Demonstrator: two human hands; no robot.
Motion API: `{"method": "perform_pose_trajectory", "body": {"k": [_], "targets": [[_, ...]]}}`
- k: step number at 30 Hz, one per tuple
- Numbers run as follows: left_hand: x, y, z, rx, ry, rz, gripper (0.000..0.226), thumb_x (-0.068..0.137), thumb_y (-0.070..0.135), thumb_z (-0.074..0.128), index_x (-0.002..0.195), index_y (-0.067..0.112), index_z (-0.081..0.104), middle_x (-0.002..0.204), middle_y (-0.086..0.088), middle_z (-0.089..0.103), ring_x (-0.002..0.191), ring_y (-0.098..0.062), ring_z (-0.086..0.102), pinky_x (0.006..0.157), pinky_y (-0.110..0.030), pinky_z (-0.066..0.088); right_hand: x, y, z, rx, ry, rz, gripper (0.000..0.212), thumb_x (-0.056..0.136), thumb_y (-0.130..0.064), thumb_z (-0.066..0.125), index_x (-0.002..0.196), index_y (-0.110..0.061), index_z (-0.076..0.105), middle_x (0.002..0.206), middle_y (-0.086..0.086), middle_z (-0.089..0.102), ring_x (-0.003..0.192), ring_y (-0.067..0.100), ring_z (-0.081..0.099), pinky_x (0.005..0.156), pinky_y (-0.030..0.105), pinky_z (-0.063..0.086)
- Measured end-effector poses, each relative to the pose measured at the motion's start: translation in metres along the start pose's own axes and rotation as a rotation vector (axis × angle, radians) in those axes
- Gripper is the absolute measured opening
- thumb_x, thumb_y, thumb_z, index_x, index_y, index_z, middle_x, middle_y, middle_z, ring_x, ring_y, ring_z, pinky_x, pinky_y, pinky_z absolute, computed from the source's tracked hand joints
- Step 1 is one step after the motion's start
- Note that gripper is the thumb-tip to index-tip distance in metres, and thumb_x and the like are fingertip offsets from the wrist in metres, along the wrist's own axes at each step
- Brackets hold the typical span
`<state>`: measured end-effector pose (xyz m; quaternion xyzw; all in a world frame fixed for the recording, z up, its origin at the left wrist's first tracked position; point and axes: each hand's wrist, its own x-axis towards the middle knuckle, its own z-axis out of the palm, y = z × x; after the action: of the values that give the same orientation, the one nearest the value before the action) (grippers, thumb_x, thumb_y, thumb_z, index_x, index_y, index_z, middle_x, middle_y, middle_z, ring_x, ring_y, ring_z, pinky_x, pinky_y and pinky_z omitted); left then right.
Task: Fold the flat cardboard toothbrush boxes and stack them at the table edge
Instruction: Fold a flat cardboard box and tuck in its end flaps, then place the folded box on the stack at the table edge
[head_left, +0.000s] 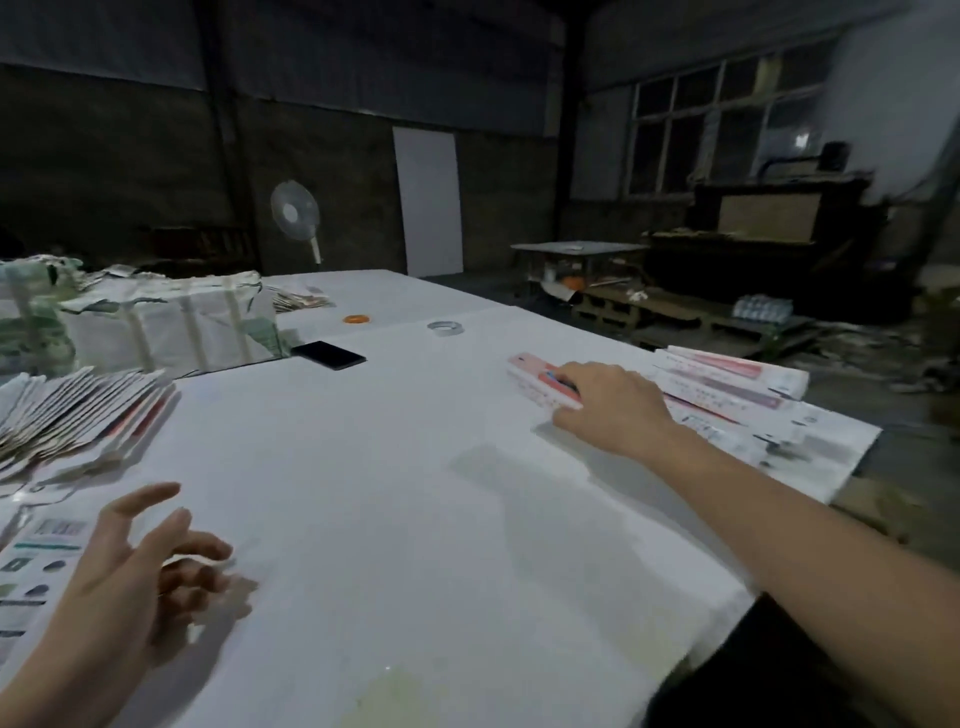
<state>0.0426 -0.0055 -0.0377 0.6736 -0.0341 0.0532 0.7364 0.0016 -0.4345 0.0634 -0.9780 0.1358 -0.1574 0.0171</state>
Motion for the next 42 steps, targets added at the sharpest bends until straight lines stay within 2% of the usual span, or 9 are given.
{"method": "perform_pose_trajectory", "body": {"k": [4, 7, 16, 20, 25, 31, 34, 38, 42], "targets": [[0.002, -0.004, -0.001, 0.06, -0.002, -0.015, 0.025, 0.104, 0.024, 0.051, 0.101, 0.043, 0.067, 0.065, -0.007, 0.07, 0.046, -0.021, 0.058, 0.065, -0.039, 0.046, 0.007, 0.082, 0.002, -0.187, -0.047, 0.188, 0.037, 0.091, -0.047, 0.052, 0.12, -0.025, 0.059, 0.12, 0.003, 0.064, 0.112, 0.028, 0.055, 0.078, 0.035, 0.044], [0.0, -0.006, -0.003, 0.053, -0.048, -0.024, 0.022, 0.104, 0.021, 0.05, 0.104, 0.034, 0.068, 0.061, -0.01, 0.067, 0.04, -0.018, 0.055, 0.057, -0.03, 0.045, 0.004, 0.121, 0.017, -0.278, 0.007, 0.281, 0.035, 0.095, -0.044, 0.044, 0.118, -0.022, 0.061, 0.123, 0.005, 0.063, 0.117, 0.03, 0.049, 0.09, 0.043, 0.041], [-0.001, -0.012, -0.009, 0.089, -0.042, -0.044, 0.028, 0.106, 0.017, 0.046, 0.101, 0.032, 0.07, 0.059, -0.007, 0.064, 0.039, -0.012, 0.054, 0.052, -0.024, 0.046, 0.022, 0.124, 0.03, -0.324, 0.08, 0.363, 0.039, 0.094, -0.031, 0.051, 0.132, -0.021, 0.049, 0.134, 0.005, 0.052, 0.123, 0.03, 0.043, 0.098, 0.045, 0.036], [-0.005, -0.006, -0.004, 0.089, -0.048, -0.084, 0.02, 0.104, 0.019, 0.051, 0.106, 0.029, 0.068, 0.062, -0.007, 0.065, 0.042, -0.013, 0.055, 0.055, -0.026, 0.045, 0.026, 0.065, 0.033, -0.188, 0.149, 0.158, 0.037, 0.094, -0.032, 0.049, 0.13, -0.025, 0.054, 0.133, 0.002, 0.052, 0.122, 0.027, 0.043, 0.1, 0.043, 0.036], [-0.009, 0.007, 0.009, 0.082, -0.019, -0.119, 0.016, 0.102, 0.021, 0.053, 0.104, 0.027, 0.068, 0.064, -0.006, 0.064, 0.044, -0.015, 0.055, 0.055, -0.024, 0.039, -0.001, -0.069, 0.037, 0.167, 0.069, -0.206, 0.034, 0.095, -0.035, 0.049, 0.127, -0.026, 0.057, 0.133, -0.001, 0.054, 0.124, 0.024, 0.044, 0.101, 0.038, 0.035], [-0.028, 0.019, 0.021, 0.142, -0.031, 0.067, 0.025, 0.101, 0.007, 0.054, 0.093, 0.025, 0.07, 0.065, -0.011, 0.064, 0.05, -0.02, 0.053, 0.045, -0.02, 0.039, -0.047, -0.225, 0.047, 0.535, -0.086, -0.532, 0.031, 0.092, -0.036, 0.054, 0.121, -0.026, 0.061, 0.121, -0.001, 0.061, 0.117, 0.023, 0.048, 0.088, 0.039, 0.041], [-0.03, 0.021, 0.025, 0.262, 0.049, 0.155, 0.032, 0.098, -0.001, 0.052, 0.087, 0.024, 0.068, 0.058, -0.008, 0.064, 0.045, -0.018, 0.053, 0.05, -0.026, 0.043, -0.06, -0.266, 0.058, 0.687, -0.06, -0.555, 0.027, 0.092, -0.032, 0.054, 0.117, -0.024, 0.063, 0.116, -0.001, 0.063, 0.112, 0.022, 0.051, 0.087, 0.039, 0.043], [-0.033, 0.025, 0.016, 0.758, 0.189, 0.323, 0.02, 0.091, 0.007, 0.057, 0.093, 0.025, 0.065, 0.051, 0.003, 0.056, 0.053, -0.011, 0.055, 0.055, -0.032, 0.038, -0.062, -0.271, 0.082, 0.784, -0.08, -0.49, 0.026, 0.09, -0.023, 0.054, 0.113, -0.021, 0.065, 0.104, -0.004, 0.064, 0.102, 0.017, 0.055, 0.089, 0.035, 0.046], [-0.031, 0.039, 0.002, 1.327, 0.202, 0.406, 0.023, 0.092, 0.034, 0.056, 0.115, 0.032, 0.057, 0.088, 0.011, 0.058, 0.093, -0.021, 0.054, 0.068, -0.035, 0.041, -0.057, -0.267, 0.091, 0.891, -0.055, -0.418, 0.017, 0.086, -0.021, 0.057, 0.098, -0.026, 0.069, 0.083, -0.012, 0.063, 0.082, 0.013, 0.059, 0.078, 0.029, 0.047]]}}
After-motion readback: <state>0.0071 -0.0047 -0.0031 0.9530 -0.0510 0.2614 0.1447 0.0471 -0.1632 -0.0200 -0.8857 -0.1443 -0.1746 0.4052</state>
